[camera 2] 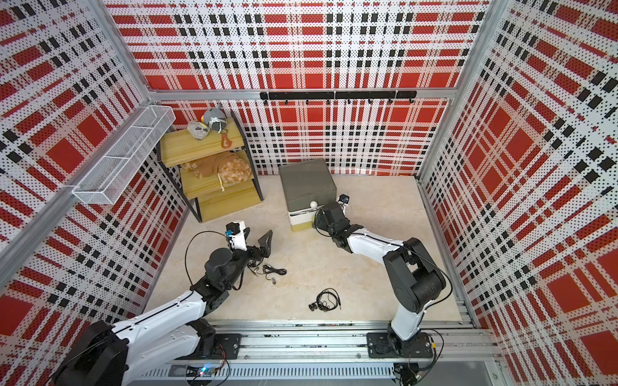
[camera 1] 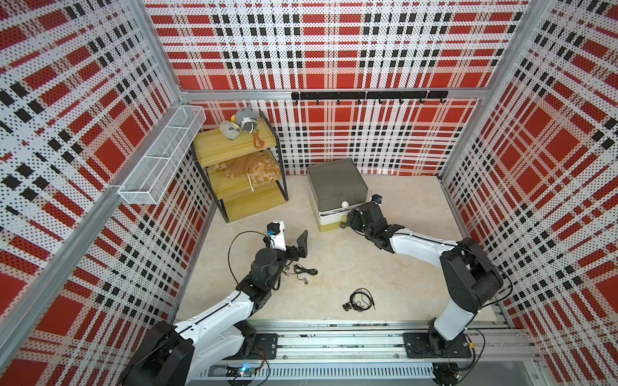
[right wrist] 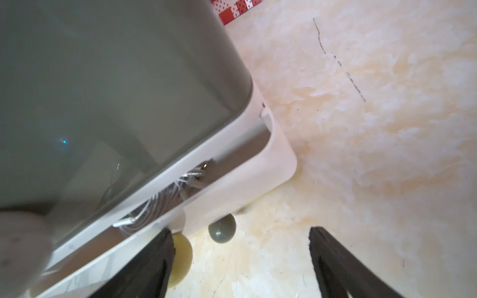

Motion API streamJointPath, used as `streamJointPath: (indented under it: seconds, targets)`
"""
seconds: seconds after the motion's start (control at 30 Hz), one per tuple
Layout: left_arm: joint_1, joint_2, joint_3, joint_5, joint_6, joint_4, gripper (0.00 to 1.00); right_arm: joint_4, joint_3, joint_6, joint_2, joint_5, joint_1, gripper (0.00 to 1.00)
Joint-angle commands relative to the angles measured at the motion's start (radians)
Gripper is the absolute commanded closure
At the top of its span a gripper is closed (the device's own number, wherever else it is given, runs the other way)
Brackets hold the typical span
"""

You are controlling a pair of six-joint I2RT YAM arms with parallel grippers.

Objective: Place the wired earphones into the drawer by color
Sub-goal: Close the drawer in the storage box.

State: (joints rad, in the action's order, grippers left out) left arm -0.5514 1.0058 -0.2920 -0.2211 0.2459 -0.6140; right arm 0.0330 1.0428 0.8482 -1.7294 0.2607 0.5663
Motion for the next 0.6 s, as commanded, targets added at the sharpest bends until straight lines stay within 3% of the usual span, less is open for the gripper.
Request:
streamJointPath:
  seconds: [0.0,0.57]
  targets:
    - [-0.006,-0.013,0.013,-0.001,-0.004,-0.023,0.01,0.013,0.022,0.005,-0.025,-0.012,-0.003,0.12]
    - [-0.005,-0.018,0.016,-0.010,-0.008,-0.023,0.01,0.044,0.066,0.003,-0.053,-0.026,-0.004,0.12]
